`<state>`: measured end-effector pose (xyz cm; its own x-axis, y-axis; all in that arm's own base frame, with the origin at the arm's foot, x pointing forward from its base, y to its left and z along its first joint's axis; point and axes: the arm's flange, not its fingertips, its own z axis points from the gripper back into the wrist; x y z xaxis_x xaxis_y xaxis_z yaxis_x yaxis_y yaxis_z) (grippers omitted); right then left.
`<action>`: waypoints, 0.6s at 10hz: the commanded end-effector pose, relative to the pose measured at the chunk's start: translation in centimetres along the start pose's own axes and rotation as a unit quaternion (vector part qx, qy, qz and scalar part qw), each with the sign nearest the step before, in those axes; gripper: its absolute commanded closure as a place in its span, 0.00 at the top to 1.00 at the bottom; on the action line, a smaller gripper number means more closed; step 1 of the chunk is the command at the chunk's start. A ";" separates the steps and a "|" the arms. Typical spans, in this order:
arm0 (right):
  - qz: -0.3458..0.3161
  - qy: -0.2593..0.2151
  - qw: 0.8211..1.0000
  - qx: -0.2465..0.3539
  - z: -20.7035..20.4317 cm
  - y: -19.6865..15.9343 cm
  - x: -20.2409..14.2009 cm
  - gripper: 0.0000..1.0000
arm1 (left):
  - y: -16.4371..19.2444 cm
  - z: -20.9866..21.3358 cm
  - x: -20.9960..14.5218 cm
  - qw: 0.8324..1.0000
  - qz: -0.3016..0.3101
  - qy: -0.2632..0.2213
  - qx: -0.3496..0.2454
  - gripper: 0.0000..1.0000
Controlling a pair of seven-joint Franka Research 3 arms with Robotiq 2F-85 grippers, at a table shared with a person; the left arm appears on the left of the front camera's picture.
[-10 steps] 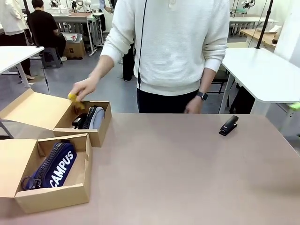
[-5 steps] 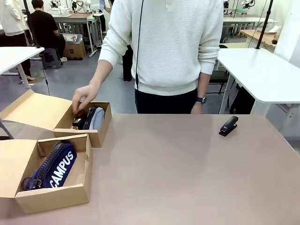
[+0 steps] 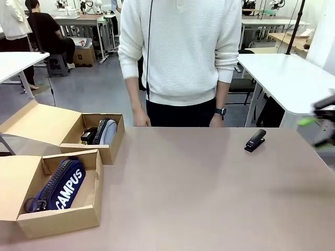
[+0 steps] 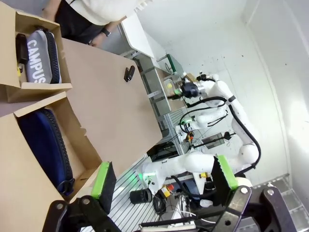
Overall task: Place items inside the box.
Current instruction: Pick up a Pencil pouch or Stapler and place it inside the Mailer Box closest to the robot.
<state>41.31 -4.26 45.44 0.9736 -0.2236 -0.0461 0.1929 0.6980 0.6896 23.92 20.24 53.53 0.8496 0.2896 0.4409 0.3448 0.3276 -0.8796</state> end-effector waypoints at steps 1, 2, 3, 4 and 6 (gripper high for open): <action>-0.071 -0.075 0.994 -0.045 -4.6 2.9 5.2 1.00 | -0.1 0.1 -0.2 1.000 -0.011 0.000 -0.005 1.00; -0.087 -0.093 0.991 -0.050 -5.8 3.3 6.2 1.00 | -0.1 0.1 -0.2 1.000 -0.011 0.000 -0.005 1.00; -0.060 -0.088 0.994 -0.041 -4.7 2.7 5.5 1.00 | -0.1 0.1 -0.2 1.000 -0.011 0.000 -0.005 1.00; -0.045 -0.073 0.995 -0.041 -5.6 3.6 4.7 1.00 | -0.1 0.1 -0.2 1.000 -0.011 0.000 -0.005 1.00; -0.108 -0.126 0.976 -0.139 -8.3 4.4 5.4 1.00 | -0.1 0.1 -0.2 1.000 -0.011 0.000 -0.005 1.00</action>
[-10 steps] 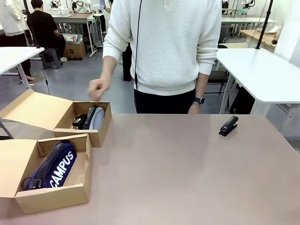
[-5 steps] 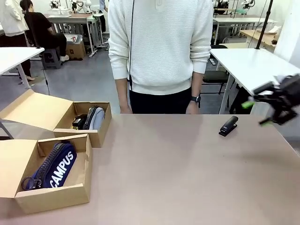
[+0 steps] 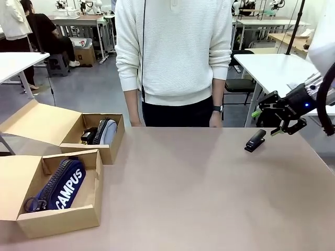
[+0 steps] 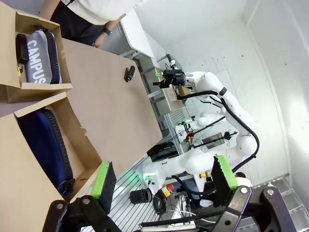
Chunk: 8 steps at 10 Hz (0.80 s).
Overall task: Place items inside the box.
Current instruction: Pick up a Pencil pouch or Stapler and place it inside the Mailer Box closest to the robot.
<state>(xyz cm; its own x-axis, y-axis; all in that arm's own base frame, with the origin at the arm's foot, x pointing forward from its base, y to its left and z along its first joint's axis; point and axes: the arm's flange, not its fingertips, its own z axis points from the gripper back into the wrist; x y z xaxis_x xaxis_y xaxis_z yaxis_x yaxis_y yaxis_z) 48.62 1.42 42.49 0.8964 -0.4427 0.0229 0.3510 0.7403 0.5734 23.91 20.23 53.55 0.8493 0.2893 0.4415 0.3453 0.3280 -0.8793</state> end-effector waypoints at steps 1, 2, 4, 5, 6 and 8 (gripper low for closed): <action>-0.060 -0.041 0.990 -0.119 -2.7 2.3 -0.7 1.00 | -0.1 0.1 -0.2 1.000 -0.011 0.000 -0.005 1.00; -0.093 -0.051 0.986 -0.128 -3.5 3.0 0.6 1.00 | -0.1 0.1 -0.2 1.000 -0.011 0.000 -0.005 1.00; -0.171 -0.060 0.971 -0.158 -5.2 3.3 3.0 1.00 | -0.1 0.1 -0.2 1.000 -0.011 0.000 -0.005 1.00; -0.192 -0.049 0.966 -0.169 -6.8 3.3 4.2 1.00 | -0.1 0.1 -0.2 1.000 -0.011 0.000 -0.005 1.00; -0.206 -0.059 0.962 -0.168 -8.4 3.2 5.6 1.00 | -0.1 0.1 -0.2 1.000 -0.011 0.000 -0.005 1.00; -0.215 -0.091 0.956 -0.179 -10.8 1.9 8.9 1.00 | -0.1 0.1 -0.2 1.000 -0.011 0.000 -0.005 1.00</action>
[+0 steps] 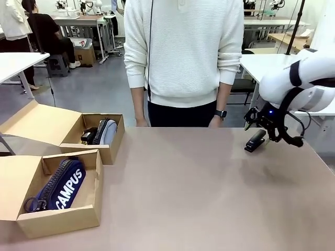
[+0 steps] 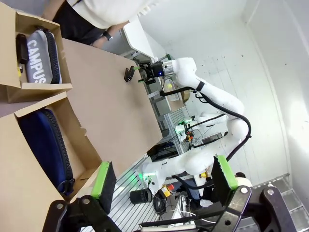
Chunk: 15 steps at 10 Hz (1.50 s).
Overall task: Place items inside the box.
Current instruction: Pick up a Pencil pouch or Stapler and place it inside the Mailer Box closest to the robot.
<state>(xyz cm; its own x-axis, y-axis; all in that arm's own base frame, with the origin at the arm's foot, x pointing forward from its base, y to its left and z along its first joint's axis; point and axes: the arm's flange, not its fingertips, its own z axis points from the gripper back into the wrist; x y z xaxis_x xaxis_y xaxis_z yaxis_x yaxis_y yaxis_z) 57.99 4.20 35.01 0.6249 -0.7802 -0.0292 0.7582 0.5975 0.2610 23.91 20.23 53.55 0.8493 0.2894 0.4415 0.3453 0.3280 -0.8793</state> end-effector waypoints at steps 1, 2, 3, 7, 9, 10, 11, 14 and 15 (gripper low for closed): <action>-0.017 -0.024 0.999 -0.019 -1.4 1.8 2.7 1.00 | -0.1 0.1 -0.2 1.000 -0.011 0.000 -0.005 1.00; -0.012 -0.020 0.999 -0.029 -2.1 1.8 3.5 1.00 | -0.1 0.1 -0.2 1.000 -0.011 0.000 -0.005 1.00; -0.004 -0.022 0.999 -0.025 -2.7 2.0 4.0 1.00 | -0.1 0.1 -0.2 1.000 -0.011 0.000 -0.005 1.00; -0.002 -0.009 1.000 -0.027 -4.0 2.2 4.3 1.00 | -0.1 0.1 -0.2 1.000 -0.011 0.000 -0.005 1.00; 0.004 -0.009 0.999 -0.036 -3.9 2.0 4.2 0.49 | -0.1 0.1 -0.2 1.000 -0.011 0.000 -0.005 1.00; 0.003 -0.004 0.999 -0.037 -4.0 2.0 4.0 0.41 | -0.1 0.1 -0.2 1.000 -0.011 0.000 -0.005 1.00; 0.004 -0.001 0.999 -0.037 -4.0 1.9 4.0 0.41 | -0.1 0.1 -0.2 1.000 -0.011 0.000 -0.005 1.00; 0.005 0.005 0.999 -0.041 -3.9 1.6 3.9 0.00 | -0.1 0.1 -0.2 1.000 -0.011 0.000 -0.005 1.00; 0.004 0.006 0.999 -0.044 -3.9 1.5 3.9 0.00 | -0.1 0.1 -0.2 1.000 -0.011 0.000 -0.005 1.00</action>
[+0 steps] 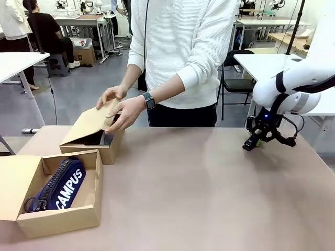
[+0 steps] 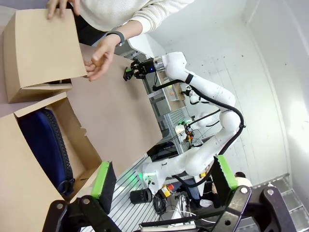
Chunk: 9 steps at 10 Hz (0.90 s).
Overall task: Place items inside the box.
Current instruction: Pick up a Pencil pouch or Stapler and place it inside the Mailer Box closest to the robot.
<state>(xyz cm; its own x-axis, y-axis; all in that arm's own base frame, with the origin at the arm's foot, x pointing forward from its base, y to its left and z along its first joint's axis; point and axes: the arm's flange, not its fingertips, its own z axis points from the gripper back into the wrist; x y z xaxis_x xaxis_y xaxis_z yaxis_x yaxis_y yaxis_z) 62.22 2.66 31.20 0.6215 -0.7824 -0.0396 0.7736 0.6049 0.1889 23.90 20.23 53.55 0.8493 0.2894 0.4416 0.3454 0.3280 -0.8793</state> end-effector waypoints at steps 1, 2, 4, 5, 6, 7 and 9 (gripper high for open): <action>0.008 0.004 1.000 -0.008 0.3 -0.2 0.0 0.00 | -0.1 0.1 -0.2 1.000 -0.011 0.000 -0.005 1.00; 0.008 0.008 1.000 -0.007 0.2 -0.2 -0.1 0.00 | -0.1 0.1 -0.2 1.000 -0.011 0.000 -0.005 1.00; 0.012 0.017 1.000 -0.001 0.6 -0.6 -0.3 0.00 | -0.1 0.1 -0.2 1.000 -0.011 0.000 -0.005 1.00; 0.025 0.032 0.999 0.004 1.4 -0.9 -1.0 0.00 | -0.1 0.1 -0.2 1.000 -0.011 0.000 -0.005 1.00; 0.054 0.053 0.997 0.023 3.9 -1.5 -2.9 0.00 | -0.1 0.1 -0.2 1.000 -0.011 0.000 -0.005 1.00; 0.117 0.087 0.988 0.042 7.9 -2.7 -6.9 0.00 | -0.1 0.1 -0.2 1.000 -0.011 0.000 -0.005 1.00; 0.310 0.160 0.936 0.046 11.5 -5.4 -15.4 0.00 | -0.1 0.1 -0.2 1.000 -0.011 0.000 -0.005 1.00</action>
<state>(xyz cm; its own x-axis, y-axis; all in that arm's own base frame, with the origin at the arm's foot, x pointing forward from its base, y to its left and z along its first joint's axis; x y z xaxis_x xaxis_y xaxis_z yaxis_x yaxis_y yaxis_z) 51.71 9.16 40.79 0.8965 -0.4232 -0.1314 0.4427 0.8422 0.3078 23.89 20.22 53.60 0.8487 0.2891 0.4428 0.3464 0.3287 -0.8786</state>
